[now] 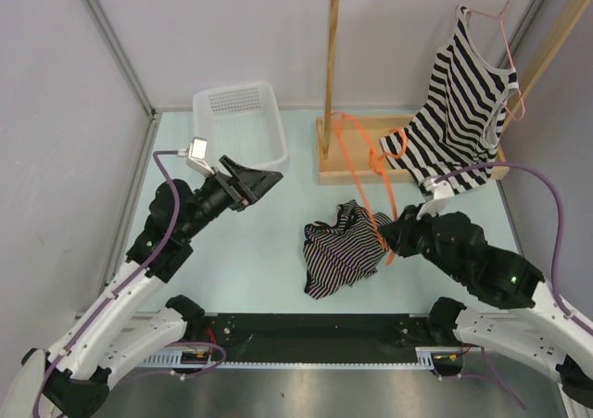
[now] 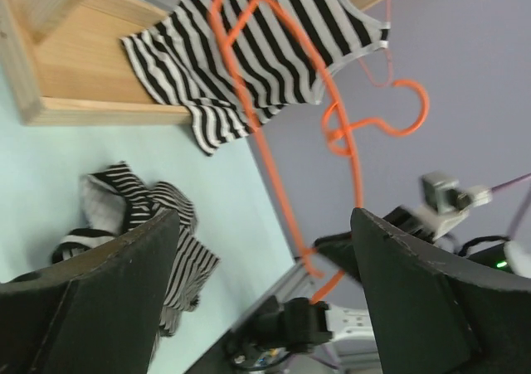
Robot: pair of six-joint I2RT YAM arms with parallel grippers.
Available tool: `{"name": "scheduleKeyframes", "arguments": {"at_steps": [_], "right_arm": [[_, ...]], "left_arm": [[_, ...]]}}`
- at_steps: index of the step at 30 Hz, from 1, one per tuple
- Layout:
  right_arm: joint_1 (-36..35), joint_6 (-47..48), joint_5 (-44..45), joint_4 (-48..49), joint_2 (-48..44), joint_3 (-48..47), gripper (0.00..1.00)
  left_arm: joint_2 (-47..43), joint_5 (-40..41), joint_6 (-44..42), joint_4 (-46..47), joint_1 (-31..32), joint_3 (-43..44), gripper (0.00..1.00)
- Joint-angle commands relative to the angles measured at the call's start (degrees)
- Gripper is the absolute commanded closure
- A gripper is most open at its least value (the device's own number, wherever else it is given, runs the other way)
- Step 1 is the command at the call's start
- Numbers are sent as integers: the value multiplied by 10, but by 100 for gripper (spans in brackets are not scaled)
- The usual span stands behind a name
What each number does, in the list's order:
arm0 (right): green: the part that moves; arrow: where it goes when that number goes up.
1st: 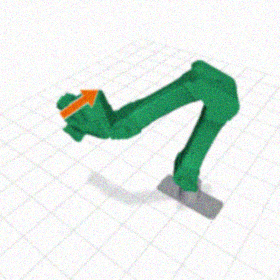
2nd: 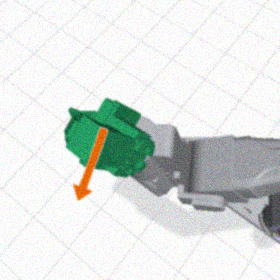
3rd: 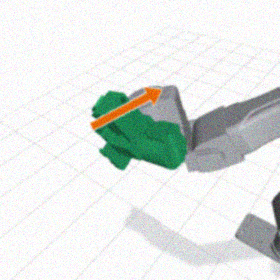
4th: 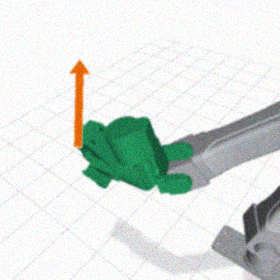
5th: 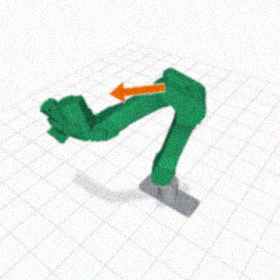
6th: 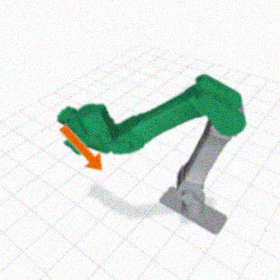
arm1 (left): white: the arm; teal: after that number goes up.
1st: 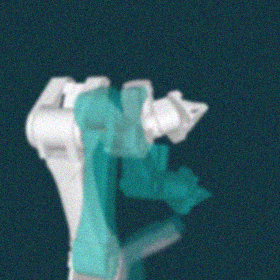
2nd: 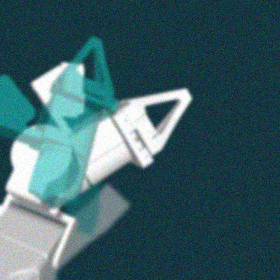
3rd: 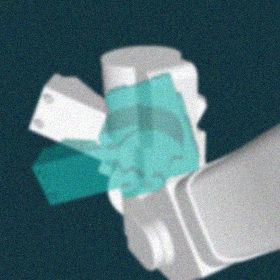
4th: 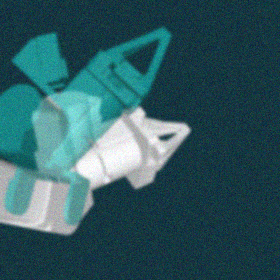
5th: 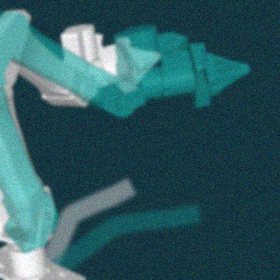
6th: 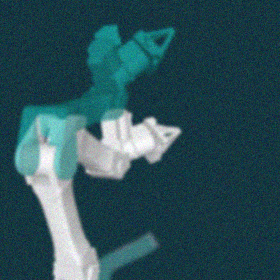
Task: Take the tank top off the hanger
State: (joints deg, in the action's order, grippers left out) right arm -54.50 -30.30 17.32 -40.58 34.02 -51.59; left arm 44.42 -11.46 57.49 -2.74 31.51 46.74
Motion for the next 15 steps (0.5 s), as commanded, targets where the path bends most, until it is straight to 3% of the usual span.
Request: {"name": "scheduleKeyframes", "arguments": {"at_steps": [1, 6, 8, 10, 15], "right_arm": [[30, 15, 175, -100, 53, -89, 100], [175, 166, 95, -23, 139, -192, 100], [258, 184, -5, 22, 184, -241, 100], [299, 191, -88, 43, 239, -280, 100], [339, 189, -168, 124, 321, -385, 100]], "left_arm": [[-31, 44, -94, -63, -3, 20, 11], [-24, 18, -93, -64, -3, 14, 11], [-18, 7, -90, -64, -3, 12, 12], [-13, -13, -85, -64, -4, 12, 12], [-30, -34, -76, -53, -3, -7, 13]]}}
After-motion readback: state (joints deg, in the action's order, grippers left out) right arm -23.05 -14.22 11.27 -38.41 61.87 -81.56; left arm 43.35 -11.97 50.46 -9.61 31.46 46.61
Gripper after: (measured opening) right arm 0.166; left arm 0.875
